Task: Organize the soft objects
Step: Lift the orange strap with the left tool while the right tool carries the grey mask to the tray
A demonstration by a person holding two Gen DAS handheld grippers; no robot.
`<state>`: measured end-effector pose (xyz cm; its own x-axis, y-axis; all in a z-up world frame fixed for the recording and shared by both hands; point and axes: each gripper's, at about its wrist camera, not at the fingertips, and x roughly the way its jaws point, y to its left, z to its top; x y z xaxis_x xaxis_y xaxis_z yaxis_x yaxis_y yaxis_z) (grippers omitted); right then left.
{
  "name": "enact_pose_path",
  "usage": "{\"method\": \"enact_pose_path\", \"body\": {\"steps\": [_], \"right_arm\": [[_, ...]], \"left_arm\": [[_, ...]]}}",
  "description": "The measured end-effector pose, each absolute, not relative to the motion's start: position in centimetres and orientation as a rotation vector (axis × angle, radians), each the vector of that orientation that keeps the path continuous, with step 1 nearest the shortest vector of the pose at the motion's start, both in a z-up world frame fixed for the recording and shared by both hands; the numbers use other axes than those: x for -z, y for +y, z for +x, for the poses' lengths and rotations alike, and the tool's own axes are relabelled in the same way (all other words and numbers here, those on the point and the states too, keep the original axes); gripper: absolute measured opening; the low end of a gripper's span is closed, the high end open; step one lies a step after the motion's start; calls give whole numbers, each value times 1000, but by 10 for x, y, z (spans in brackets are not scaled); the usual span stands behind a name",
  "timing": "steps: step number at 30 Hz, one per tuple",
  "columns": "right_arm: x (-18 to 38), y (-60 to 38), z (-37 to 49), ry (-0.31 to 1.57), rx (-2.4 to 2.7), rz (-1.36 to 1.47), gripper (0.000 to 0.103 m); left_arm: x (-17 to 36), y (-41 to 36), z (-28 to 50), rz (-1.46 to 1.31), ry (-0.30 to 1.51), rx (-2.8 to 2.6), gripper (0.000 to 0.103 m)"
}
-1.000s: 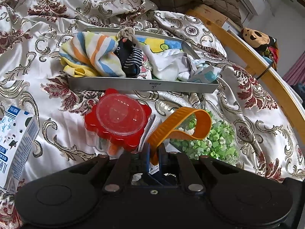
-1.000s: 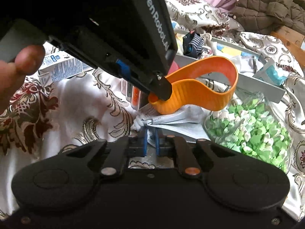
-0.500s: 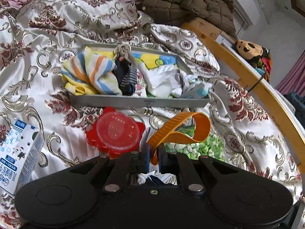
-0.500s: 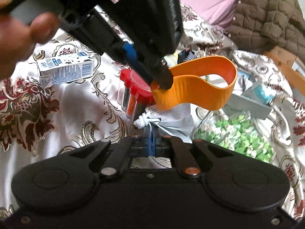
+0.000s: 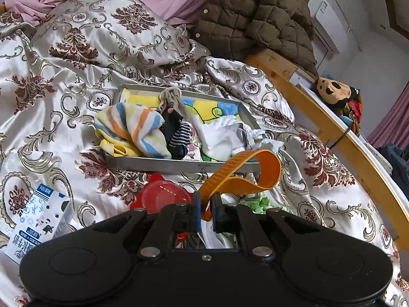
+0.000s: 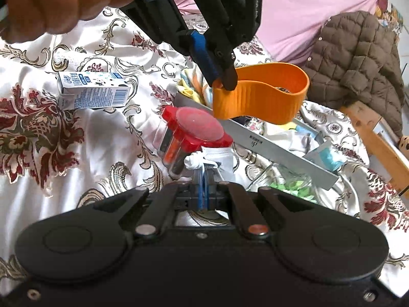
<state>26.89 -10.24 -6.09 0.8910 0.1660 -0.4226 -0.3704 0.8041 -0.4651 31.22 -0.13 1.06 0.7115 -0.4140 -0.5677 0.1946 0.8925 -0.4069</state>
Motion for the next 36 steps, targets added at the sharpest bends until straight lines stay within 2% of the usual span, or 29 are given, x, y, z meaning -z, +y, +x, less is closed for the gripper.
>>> {"method": "enact_pose_path", "body": {"steps": [22,27,32,36], "right_arm": [[28,-116,259,279,-226,-537,0],[12,-117,261,224,-207,-528,0],[-1,-122,281,201,-171,-504,0],[3,-129,290,223,-165,-480,0]], "left_arm": [[-12,7,318,-342,680,324,7],[-25,9,328,-345,630,325,0],[-34,20,348,-369,597,310,0],[-21,27,352,-380,635,295,0]]}}
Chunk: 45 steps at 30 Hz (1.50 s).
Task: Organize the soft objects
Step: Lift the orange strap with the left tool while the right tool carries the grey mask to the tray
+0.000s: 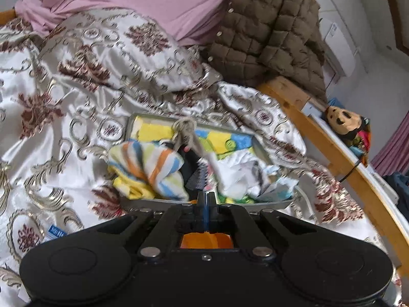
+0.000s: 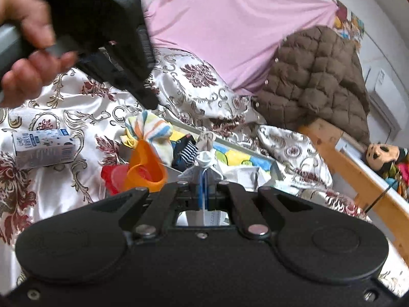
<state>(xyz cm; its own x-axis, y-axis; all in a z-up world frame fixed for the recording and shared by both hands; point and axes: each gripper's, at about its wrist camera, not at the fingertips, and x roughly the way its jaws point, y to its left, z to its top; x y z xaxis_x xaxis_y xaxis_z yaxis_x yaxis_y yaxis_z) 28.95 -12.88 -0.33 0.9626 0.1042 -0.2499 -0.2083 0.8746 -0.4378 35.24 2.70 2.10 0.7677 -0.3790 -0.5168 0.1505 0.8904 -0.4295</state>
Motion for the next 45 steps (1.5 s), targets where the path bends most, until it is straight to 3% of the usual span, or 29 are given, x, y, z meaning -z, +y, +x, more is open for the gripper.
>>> {"method": "enact_pose_path", "body": {"steps": [6,10,12,24,33,37,45], "right_arm": [[6,-127,286,222,-179,-492,0],[4,-129,286,222,-183,-488,0],[2,-131,286,223,-183,-478,0],[1,-136,293,223,-174,-454,0],[2,-133,295,225,-174,-442,0],[2,-132,295,226,-175,-439,0],[2,-131,293,226,-178,-441,0]], "left_arm": [[-5,31,359,-420,697,321,0],[0,28,357,-452,715,358,27],[1,21,354,-430,722,362,34],[14,-19,326,-216,717,414,51],[29,-36,327,-77,706,393,47],[27,-38,327,-66,698,401,34],[24,-37,327,-59,704,401,17]]}}
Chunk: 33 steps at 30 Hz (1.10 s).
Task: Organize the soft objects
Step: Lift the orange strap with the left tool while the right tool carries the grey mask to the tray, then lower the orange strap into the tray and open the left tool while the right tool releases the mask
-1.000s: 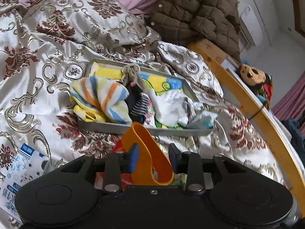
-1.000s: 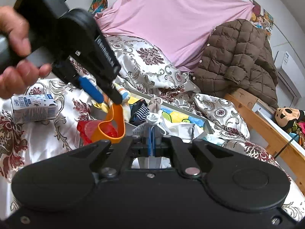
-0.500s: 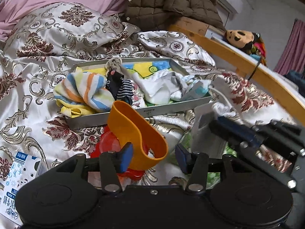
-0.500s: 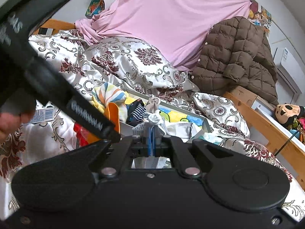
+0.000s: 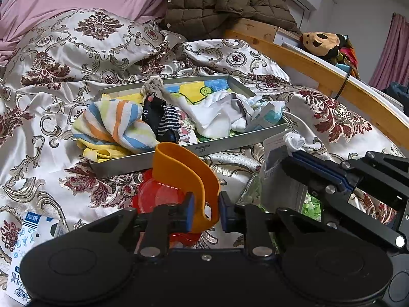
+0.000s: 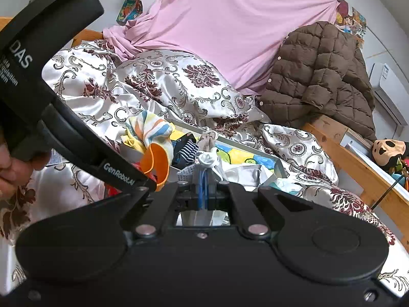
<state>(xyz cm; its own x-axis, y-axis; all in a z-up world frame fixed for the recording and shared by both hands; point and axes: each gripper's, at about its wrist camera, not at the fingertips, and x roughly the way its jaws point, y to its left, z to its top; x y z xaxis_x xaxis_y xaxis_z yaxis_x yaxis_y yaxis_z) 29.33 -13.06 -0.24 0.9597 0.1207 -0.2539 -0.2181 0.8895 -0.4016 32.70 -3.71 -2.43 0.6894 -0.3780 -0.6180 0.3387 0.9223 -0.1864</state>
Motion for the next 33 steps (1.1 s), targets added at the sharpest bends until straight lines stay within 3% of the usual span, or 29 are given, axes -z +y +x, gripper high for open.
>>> {"method": "enact_pose_path", "body": {"steps": [9,11,16,26,33], "right_arm": [[3,-130,292,226,-180,-442,0],[3,-129,292,226,-181,-444,0],[3,-130,291,223,-185,-445,0],[-14,-133,293,166,-169,-418,0],[-46,-137,361,156,-180,-345,0]], "left_arm": [[23,-38,328,-42,721,390,13],[22,-40,326,-19,720,380,6],[21,-35,327,-67,724,386,2],[-17,-23,326,-149,582,406,2],[-47,-8,386,-172,500,389,2]]}}
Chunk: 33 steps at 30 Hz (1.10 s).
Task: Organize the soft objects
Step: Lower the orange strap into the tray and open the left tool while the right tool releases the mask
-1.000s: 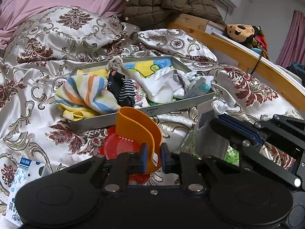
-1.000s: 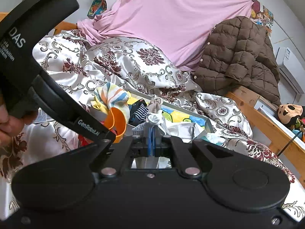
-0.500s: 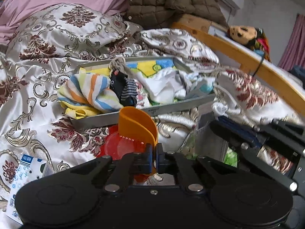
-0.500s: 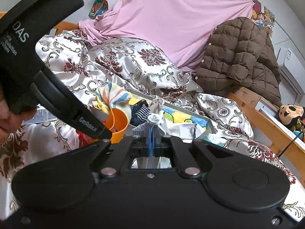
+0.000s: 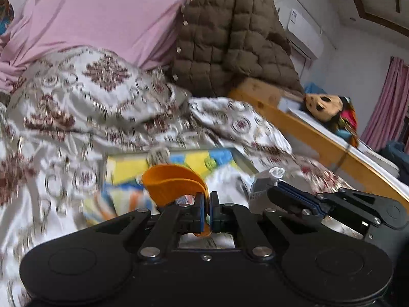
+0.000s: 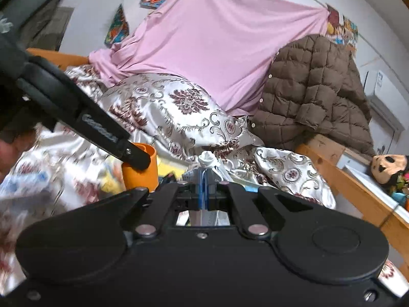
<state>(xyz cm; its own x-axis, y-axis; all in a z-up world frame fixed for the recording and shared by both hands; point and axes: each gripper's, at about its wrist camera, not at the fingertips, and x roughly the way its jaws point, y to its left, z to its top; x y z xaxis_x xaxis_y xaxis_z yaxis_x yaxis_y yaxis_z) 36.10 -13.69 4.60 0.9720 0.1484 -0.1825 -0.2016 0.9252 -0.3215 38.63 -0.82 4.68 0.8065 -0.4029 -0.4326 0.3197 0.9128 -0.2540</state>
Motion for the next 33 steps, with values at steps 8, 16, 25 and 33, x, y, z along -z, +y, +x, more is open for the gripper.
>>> {"method": "enact_pose_path", "body": {"steps": [8,16,25,33], "right_arm": [[-64,-151,458,261,-183,-149,0],[-27,-163,515,500,-151,-41,2],[-19,-189,491,519,-178,20,20],[-64,-210,447,430,-205,45,53]], "left_arm": [[-35,-15,456,-114,494,295,3],[1,-23,491,-76,632,240,13],[-1,-18,482,-94,635,226,25],[-37,-14,454,-117,557,216,63]]}}
